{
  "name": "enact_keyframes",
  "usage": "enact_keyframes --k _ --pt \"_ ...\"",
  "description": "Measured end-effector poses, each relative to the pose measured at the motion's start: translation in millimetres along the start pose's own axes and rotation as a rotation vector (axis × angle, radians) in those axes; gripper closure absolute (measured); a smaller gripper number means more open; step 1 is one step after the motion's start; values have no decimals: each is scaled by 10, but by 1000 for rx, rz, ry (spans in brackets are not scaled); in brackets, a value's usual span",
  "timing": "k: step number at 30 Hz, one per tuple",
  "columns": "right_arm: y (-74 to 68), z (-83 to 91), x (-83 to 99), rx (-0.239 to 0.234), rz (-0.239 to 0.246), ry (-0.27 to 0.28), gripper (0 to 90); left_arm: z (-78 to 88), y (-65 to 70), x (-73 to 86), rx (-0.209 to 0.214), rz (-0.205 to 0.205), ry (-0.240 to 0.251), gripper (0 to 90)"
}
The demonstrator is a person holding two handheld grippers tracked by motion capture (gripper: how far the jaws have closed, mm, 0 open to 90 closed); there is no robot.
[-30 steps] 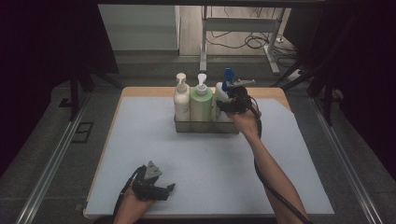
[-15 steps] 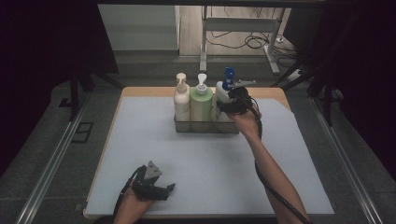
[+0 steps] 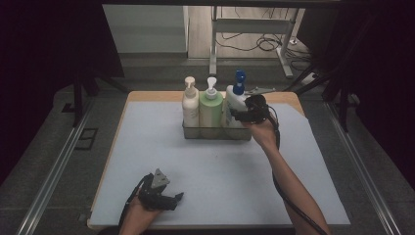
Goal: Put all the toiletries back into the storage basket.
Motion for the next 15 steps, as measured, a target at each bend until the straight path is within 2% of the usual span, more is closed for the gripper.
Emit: enact_keyframes --k 6,12,15 --pt "18 103 111 -58 -7 4 394 -1 2 -1 2 1 1 124" --pt "25 198 212 -70 18 0 455 -1 2 -2 2 2 1 125" --pt "89 250 297 -66 17 -6 546 0 2 -1 2 1 0 124"
Point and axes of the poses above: each handheld gripper's, and its own axes: z roughly backward along the jaws, x roughly out of its underside, y roughly to its right, the point moved 10 cm from there along -z, roughly forward along the jaws, and after that the axes turned 14 degrees about -y, right-handed, at the moved point
